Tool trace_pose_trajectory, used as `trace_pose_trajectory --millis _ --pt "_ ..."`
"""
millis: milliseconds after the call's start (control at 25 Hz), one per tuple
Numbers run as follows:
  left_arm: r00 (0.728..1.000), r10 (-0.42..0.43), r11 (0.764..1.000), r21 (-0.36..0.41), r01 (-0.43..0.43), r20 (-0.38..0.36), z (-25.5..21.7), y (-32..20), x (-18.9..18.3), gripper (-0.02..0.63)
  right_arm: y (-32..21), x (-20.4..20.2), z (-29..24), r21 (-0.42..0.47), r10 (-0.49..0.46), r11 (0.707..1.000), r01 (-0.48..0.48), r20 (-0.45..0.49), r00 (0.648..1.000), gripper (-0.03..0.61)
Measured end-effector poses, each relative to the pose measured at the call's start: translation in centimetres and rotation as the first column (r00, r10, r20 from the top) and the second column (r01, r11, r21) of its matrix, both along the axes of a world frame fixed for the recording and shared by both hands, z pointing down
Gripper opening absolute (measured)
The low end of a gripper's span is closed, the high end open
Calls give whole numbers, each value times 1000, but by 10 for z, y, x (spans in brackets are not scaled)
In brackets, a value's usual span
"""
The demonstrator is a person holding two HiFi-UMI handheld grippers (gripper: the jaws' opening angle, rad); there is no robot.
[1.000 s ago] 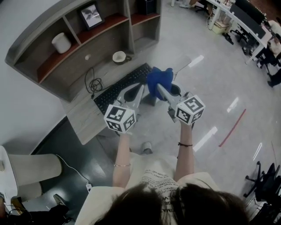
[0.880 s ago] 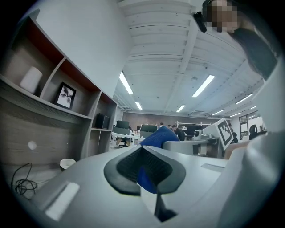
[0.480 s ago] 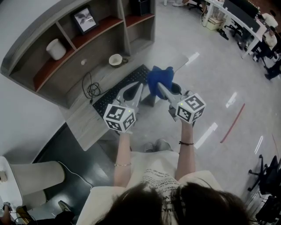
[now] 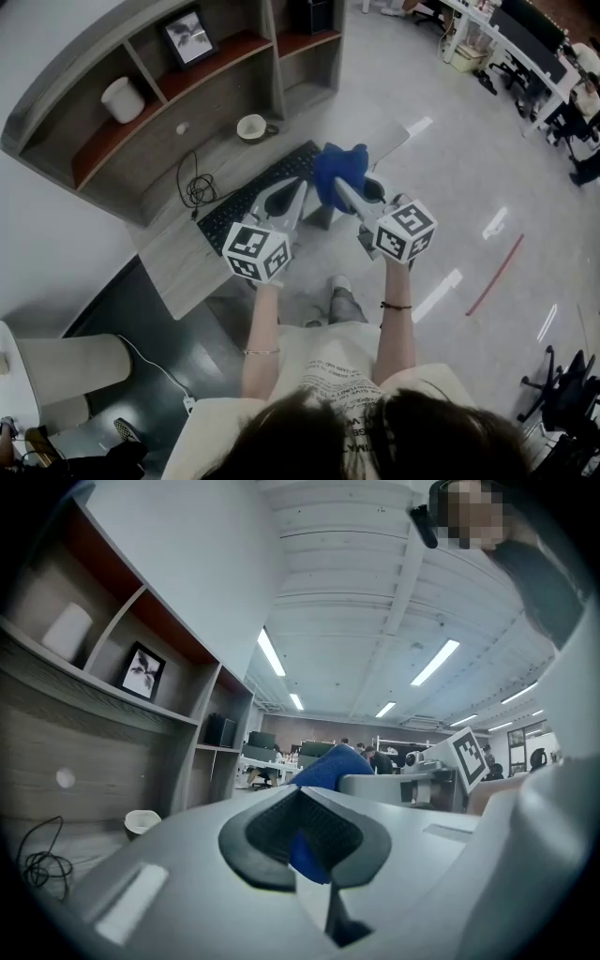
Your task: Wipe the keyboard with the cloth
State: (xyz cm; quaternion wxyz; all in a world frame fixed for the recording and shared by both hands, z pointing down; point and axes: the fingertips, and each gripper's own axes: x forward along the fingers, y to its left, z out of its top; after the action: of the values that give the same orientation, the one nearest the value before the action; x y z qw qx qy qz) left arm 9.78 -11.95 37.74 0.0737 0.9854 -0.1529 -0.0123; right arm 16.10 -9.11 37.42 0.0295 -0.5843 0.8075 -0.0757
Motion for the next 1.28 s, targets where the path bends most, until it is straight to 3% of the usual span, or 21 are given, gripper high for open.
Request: trace_pose_trajectory --millis 680,1280 --pt "994 -111 994 -20 110 -3 -1 -53 47 -12 -66 52 -5 -22 -107 994 107 10 994 58" --pt "974 -225 973 -56 224 -5 9 -83 74 -12 -98 85 6 -59 -218 974 217 -13 976 58"
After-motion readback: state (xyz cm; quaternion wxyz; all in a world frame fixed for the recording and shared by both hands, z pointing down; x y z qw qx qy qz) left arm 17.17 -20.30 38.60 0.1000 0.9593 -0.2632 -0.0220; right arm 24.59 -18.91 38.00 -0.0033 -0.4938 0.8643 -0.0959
